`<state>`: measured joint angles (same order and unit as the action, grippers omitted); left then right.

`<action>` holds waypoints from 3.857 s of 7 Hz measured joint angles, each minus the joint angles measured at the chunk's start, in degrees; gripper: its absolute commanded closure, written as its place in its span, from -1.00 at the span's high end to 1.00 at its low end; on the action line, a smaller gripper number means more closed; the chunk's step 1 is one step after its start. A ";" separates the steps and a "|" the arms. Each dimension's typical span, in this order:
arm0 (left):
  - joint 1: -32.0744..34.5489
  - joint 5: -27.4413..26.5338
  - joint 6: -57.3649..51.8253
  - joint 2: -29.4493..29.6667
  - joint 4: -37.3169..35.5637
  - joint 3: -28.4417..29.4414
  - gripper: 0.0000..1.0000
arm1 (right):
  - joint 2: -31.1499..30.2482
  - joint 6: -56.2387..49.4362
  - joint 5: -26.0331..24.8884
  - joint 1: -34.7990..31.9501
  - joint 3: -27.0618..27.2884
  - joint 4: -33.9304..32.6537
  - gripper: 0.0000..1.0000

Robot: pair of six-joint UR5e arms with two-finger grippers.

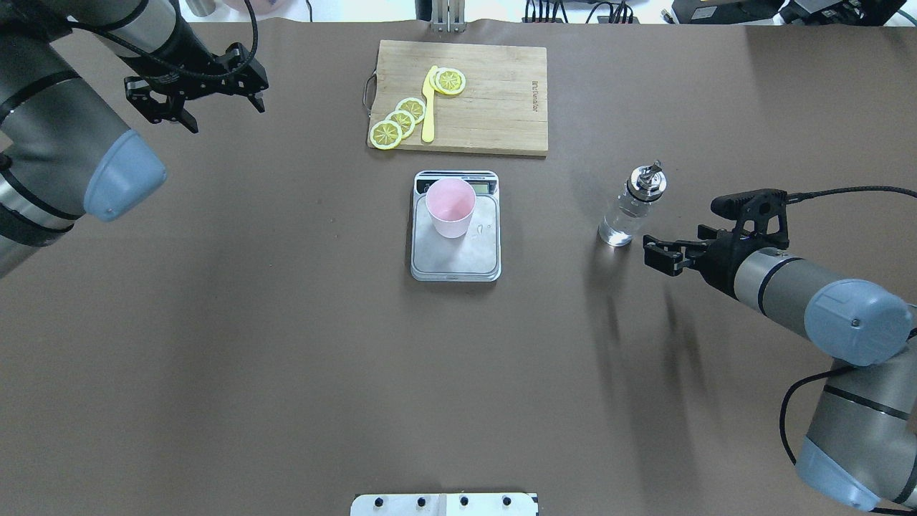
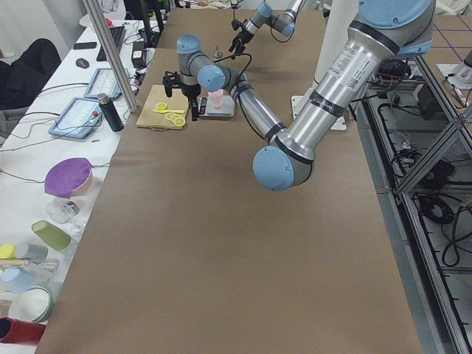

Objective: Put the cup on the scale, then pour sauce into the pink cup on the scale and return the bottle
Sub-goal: 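Grasp the glass sauce bottle with the right gripper, then lift the bottle with the right gripper and move it over the cup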

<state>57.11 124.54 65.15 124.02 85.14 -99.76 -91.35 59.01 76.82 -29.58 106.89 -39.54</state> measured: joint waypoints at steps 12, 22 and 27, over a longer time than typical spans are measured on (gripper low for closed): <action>0.11 -0.08 -0.13 -0.18 0.38 1.68 0.96 | 10.88 -5.54 -4.58 -1.42 -10.43 0.94 0.85; 5.46 0.13 -12.30 -4.02 0.40 1.14 0.97 | 29.44 -29.04 -18.30 -0.43 -1.75 -41.60 -1.00; 11.57 0.09 -28.22 -10.63 0.83 2.06 0.96 | 38.16 -38.73 -44.89 10.80 -10.59 -61.77 -1.00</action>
<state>68.68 124.63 36.93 113.39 85.96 -97.70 -53.19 20.27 31.93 -18.78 96.29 -101.31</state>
